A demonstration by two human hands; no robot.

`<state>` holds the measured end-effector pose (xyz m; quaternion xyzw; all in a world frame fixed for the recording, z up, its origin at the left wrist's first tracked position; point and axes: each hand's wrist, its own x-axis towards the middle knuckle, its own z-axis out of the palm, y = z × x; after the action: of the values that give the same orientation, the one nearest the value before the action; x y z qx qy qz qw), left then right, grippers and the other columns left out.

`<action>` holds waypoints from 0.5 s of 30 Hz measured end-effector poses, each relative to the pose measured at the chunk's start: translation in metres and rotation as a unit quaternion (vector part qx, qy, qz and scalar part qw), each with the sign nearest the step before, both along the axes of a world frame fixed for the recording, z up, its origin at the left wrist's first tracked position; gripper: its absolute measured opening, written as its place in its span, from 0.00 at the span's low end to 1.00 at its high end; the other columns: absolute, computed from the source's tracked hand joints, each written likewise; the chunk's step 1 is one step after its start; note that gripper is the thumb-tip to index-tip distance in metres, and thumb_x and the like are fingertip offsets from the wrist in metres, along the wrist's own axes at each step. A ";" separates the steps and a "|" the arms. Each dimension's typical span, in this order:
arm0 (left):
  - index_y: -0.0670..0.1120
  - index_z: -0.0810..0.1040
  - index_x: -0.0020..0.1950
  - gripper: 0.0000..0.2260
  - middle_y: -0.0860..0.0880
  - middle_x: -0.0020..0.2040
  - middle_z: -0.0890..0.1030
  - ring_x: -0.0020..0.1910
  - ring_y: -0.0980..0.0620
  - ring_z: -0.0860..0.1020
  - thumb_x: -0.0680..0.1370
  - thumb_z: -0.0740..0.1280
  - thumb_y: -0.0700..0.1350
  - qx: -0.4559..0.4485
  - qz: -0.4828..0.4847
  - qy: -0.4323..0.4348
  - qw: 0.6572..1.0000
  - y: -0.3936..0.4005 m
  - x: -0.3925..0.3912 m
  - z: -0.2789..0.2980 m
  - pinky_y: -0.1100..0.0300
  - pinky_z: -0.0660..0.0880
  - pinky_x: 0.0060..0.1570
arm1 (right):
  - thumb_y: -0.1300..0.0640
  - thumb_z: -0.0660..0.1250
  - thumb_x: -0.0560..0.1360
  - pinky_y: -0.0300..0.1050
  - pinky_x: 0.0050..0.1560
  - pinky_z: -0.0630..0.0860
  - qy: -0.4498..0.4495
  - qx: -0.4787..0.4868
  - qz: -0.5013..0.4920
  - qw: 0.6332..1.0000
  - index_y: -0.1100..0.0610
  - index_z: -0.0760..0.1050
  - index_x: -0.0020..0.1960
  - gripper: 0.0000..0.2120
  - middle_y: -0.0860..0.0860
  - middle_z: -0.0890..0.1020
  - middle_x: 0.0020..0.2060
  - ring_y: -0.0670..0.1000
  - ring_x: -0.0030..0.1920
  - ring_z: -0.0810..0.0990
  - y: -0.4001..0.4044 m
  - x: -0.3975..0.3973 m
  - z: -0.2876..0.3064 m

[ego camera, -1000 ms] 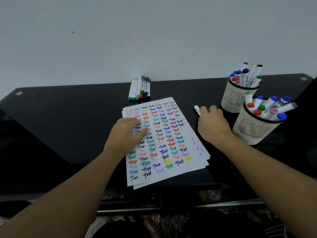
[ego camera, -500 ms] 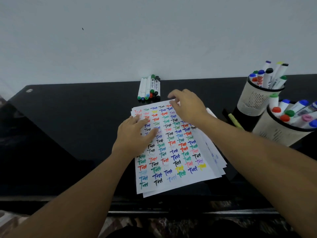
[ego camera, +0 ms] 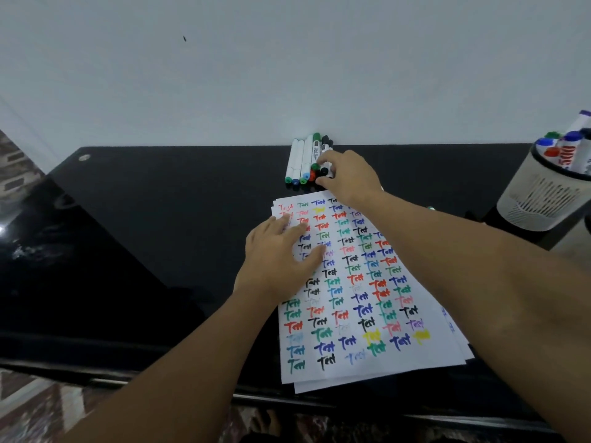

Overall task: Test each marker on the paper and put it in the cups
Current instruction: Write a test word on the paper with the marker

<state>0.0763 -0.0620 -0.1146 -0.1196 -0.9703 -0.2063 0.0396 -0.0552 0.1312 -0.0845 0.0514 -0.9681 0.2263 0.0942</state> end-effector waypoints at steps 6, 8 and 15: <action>0.58 0.69 0.76 0.30 0.51 0.79 0.65 0.79 0.49 0.57 0.78 0.59 0.70 -0.003 0.000 0.003 1.000 0.001 0.001 0.001 0.46 0.53 0.79 | 0.51 0.69 0.81 0.55 0.52 0.79 0.036 0.005 0.003 0.999 0.49 0.78 0.63 0.10 0.54 0.80 0.54 0.56 0.52 0.79 0.000 0.000 -0.002; 0.58 0.69 0.76 0.30 0.51 0.79 0.64 0.79 0.49 0.57 0.78 0.59 0.70 -0.005 0.002 -0.001 1.000 0.001 0.001 0.001 0.46 0.52 0.79 | 0.52 0.69 0.82 0.55 0.51 0.80 0.046 0.004 -0.003 0.999 0.50 0.77 0.61 0.09 0.54 0.80 0.53 0.56 0.51 0.80 0.001 0.002 -0.003; 0.58 0.70 0.76 0.29 0.51 0.79 0.65 0.79 0.49 0.57 0.78 0.60 0.69 0.001 0.003 0.001 1.000 0.001 0.002 0.003 0.47 0.52 0.79 | 0.52 0.60 0.86 0.47 0.40 0.74 0.163 -0.063 -0.053 0.983 0.57 0.72 0.59 0.09 0.54 0.76 0.51 0.53 0.42 0.76 0.001 0.026 0.006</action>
<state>0.0779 -0.0610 -0.1119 -0.1169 -0.9704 -0.2076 0.0410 -0.0290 0.1317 -0.0787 0.0300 -0.9250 0.2700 0.2658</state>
